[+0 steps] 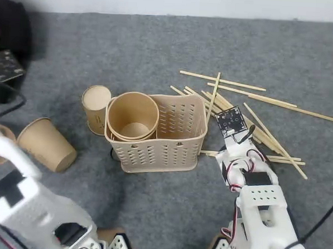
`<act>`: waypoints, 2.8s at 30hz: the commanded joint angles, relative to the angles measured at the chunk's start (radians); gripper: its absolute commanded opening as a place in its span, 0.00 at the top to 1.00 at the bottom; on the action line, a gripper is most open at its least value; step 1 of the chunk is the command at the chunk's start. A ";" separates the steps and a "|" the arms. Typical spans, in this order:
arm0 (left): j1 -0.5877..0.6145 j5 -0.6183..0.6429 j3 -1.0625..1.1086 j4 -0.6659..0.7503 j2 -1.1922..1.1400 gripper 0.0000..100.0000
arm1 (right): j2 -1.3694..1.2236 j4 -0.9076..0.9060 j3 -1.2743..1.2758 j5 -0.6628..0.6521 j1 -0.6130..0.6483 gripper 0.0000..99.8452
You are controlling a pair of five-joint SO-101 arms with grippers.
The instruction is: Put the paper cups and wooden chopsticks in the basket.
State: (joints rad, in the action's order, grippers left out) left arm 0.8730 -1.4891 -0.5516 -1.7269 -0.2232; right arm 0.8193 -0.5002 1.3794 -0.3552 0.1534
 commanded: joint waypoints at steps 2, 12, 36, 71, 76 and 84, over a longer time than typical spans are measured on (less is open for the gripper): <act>-0.008 0.009 0.031 -0.017 0.101 0.99 | 0.007 0.018 0.009 -0.014 0.007 0.82; 0.221 -0.025 0.188 -0.034 0.100 0.82 | 0.007 0.021 0.006 -0.014 0.013 0.82; 0.423 -0.199 1.971 1.815 0.930 0.85 | 0.007 0.021 0.006 -0.014 0.012 0.82; 0.262 0.141 1.831 2.190 0.437 0.83 | 0.007 0.019 0.009 -0.014 0.012 0.82; 0.264 0.149 1.817 2.193 0.381 0.98 | 0.007 0.019 0.009 -0.014 0.012 0.82; 0.235 0.269 1.811 2.194 0.431 0.99 | 0.007 0.019 0.009 -0.014 0.012 0.82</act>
State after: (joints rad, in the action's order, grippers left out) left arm 1.1170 -1.2436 1.3004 0.4519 0.1680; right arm 0.8193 -0.5002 1.3978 -0.3552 0.1596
